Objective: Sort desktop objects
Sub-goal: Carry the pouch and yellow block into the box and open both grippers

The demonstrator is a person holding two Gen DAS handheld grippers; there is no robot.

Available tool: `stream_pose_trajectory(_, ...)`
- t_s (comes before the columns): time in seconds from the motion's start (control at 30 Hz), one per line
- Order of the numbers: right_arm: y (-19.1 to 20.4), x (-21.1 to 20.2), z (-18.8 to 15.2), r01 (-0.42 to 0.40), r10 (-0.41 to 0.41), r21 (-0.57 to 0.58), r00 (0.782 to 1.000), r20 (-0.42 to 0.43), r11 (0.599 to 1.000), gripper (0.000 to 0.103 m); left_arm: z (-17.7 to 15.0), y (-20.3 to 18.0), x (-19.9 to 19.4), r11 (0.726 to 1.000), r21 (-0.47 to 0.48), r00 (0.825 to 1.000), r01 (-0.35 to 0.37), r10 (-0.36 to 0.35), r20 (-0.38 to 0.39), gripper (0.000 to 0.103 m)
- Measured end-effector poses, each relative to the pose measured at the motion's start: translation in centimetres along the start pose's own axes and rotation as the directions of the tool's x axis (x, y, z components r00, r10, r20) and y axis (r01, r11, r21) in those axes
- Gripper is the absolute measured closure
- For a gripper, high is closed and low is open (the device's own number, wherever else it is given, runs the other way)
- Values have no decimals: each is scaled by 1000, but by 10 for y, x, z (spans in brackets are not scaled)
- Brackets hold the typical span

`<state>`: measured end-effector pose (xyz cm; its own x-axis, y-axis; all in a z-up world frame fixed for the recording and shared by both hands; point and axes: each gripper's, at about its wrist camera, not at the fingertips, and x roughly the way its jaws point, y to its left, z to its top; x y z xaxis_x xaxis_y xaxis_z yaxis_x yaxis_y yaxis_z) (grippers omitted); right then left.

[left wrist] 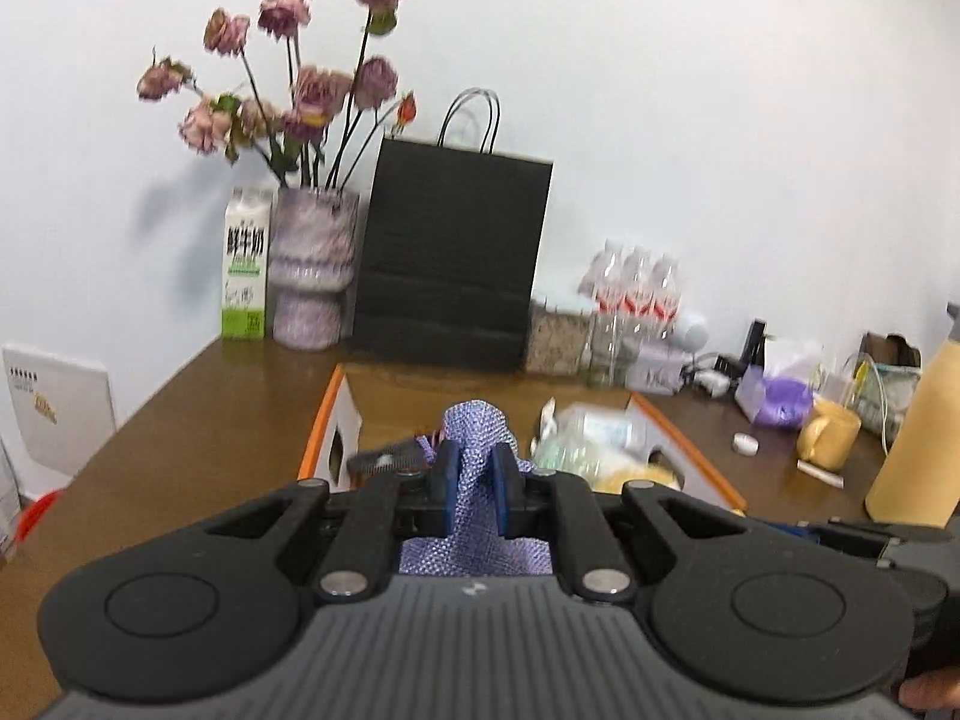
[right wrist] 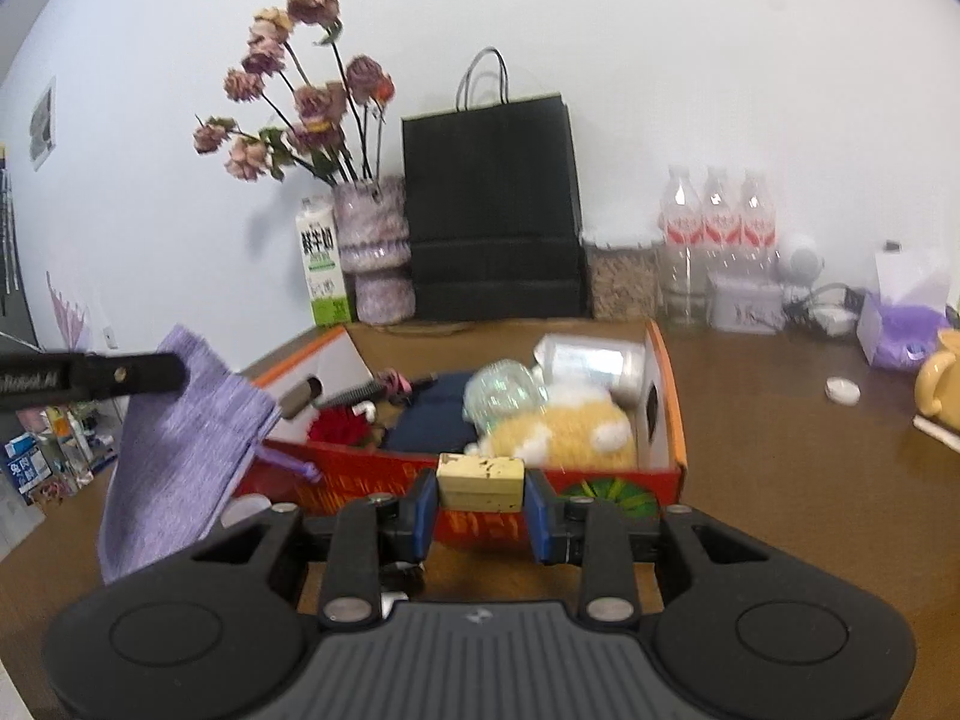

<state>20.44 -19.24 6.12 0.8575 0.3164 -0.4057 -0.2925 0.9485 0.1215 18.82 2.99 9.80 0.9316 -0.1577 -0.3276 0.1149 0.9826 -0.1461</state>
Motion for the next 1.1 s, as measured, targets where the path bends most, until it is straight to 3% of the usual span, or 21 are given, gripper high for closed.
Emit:
stream_pose_trajectory(0.47,10,27,48,-19,19,-1,998,67,1000,74,43,-2,48,996,-85,999,12,-8,43,91)
stream_pose_trajectory(0.83,1,110,65,8,-8,8,1000,4,1000,74,41,22,134,982,-189,999,3,4,35,91)
stream_pose_trajectory(0.97,-8,136,50,21,-20,11,999,-44,1000,74,17,23,162,992,-109,998,-59,55,-44,91)
stream_pose_trajectory(1.1,-8,148,39,41,-43,-17,996,-75,999,74,2,24,175,993,-86,991,-82,71,-114,90)
